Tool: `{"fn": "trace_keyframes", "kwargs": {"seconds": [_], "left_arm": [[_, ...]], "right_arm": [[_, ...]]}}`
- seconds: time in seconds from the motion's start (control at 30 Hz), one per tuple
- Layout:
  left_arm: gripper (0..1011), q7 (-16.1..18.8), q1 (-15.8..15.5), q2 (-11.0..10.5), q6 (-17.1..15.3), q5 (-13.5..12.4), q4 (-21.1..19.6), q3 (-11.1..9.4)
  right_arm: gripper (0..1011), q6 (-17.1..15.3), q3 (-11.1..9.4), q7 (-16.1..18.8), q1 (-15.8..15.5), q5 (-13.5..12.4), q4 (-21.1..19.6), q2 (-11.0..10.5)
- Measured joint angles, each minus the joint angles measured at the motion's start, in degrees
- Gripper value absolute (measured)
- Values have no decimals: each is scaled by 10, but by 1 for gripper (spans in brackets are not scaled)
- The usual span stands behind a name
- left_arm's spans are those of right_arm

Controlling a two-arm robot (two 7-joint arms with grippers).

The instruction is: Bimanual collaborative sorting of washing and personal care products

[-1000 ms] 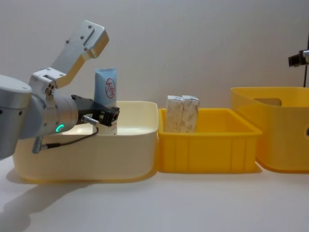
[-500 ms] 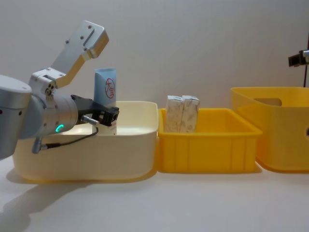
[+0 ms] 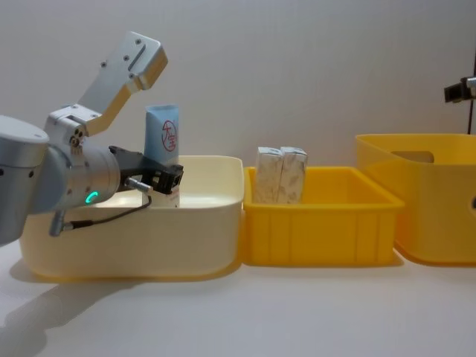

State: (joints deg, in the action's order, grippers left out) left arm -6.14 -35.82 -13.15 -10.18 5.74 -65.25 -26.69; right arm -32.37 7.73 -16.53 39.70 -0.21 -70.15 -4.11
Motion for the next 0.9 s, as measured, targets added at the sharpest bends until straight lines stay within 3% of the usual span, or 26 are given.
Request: {"fn": "trace_keyframes", "kwargs": {"seconds": [0.3,0.9], "left_arm": [[336,-2,-3,1,0,0,5,0],[336,-16,-53,17,30,-19,46,-6]], "right_arm": [[1001,0,0,0,0,0,0,0],[1001,0,0,0,0,0,0,0]]}}
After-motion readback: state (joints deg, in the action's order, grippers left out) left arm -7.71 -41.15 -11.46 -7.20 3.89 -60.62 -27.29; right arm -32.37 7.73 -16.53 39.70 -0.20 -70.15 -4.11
